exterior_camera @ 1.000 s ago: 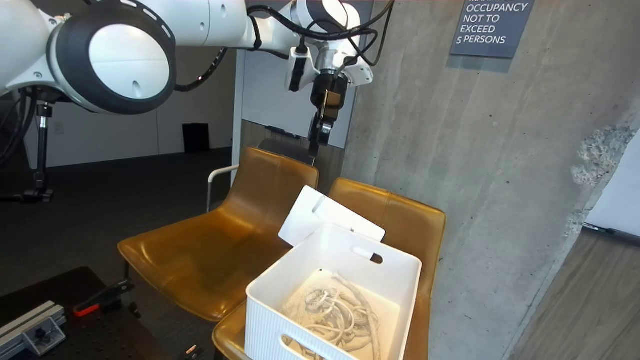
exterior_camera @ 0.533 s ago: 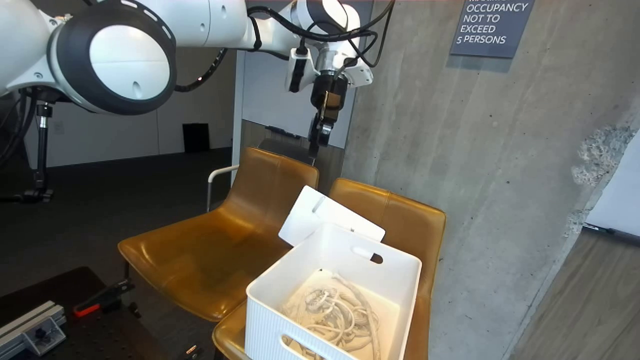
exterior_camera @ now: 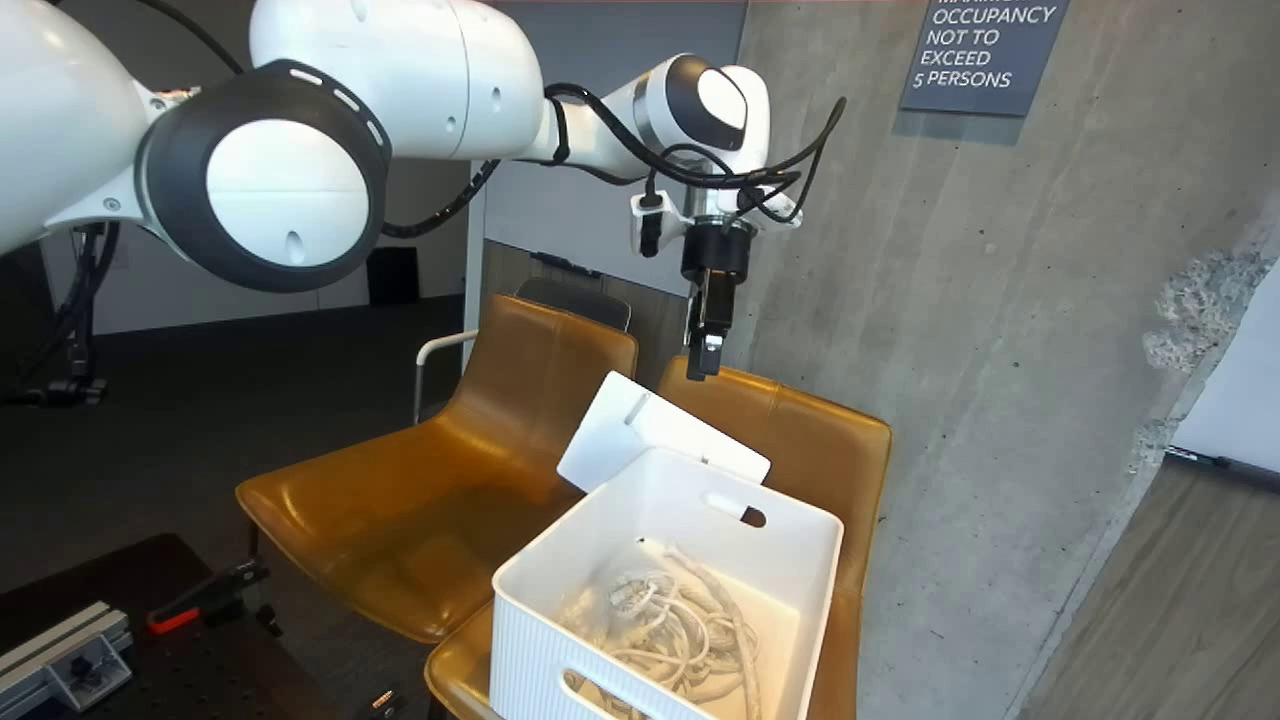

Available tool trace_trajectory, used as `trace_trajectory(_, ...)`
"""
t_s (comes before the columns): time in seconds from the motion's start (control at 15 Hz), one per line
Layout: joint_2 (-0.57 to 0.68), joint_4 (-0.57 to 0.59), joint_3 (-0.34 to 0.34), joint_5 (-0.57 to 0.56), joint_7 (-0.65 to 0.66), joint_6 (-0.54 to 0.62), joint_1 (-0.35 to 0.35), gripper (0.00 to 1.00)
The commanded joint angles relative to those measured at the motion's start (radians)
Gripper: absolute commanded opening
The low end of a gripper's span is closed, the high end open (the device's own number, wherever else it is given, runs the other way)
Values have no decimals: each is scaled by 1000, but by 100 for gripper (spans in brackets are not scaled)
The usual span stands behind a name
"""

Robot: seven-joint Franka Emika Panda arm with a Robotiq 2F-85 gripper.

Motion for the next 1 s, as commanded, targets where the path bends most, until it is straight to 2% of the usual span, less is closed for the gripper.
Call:
trace_trajectory(0.0, 63, 22, -5, 43, 89, 53, -70, 100)
trace_trajectory(0.33, 139, 21, 3, 79, 150, 83, -147, 100)
trace_trajectory(0.73, 235, 17, -14, 59, 163, 118, -127, 100)
trace_trajectory(0.93, 285, 19, -24, 53, 180, 112, -138, 100)
